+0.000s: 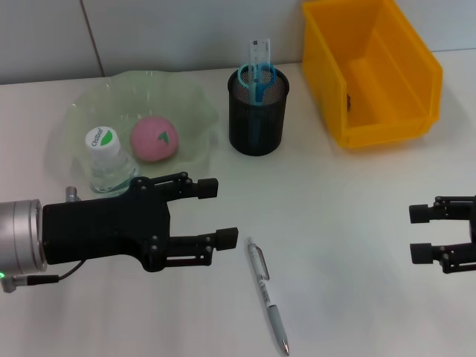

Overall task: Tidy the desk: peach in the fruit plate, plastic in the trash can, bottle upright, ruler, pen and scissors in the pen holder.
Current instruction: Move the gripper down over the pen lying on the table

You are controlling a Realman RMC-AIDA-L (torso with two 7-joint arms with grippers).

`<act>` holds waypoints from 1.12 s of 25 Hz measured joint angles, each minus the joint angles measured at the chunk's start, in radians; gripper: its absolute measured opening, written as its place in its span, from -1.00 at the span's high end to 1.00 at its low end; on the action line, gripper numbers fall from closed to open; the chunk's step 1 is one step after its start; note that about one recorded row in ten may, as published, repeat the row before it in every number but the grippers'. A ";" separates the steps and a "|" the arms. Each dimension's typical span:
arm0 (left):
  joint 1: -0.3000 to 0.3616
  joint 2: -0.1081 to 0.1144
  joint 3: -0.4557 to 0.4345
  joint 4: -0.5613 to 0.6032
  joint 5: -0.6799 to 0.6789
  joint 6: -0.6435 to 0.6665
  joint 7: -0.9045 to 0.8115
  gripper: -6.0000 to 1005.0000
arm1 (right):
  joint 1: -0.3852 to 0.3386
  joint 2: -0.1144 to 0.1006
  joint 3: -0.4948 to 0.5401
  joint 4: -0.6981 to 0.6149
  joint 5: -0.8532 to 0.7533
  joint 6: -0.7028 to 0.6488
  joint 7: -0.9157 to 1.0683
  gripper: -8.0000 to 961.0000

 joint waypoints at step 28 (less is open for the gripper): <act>-0.453 -0.023 0.148 0.622 0.678 0.213 -0.281 -0.60 | 0.065 -0.027 0.071 -0.201 -0.194 -0.155 0.214 -0.62</act>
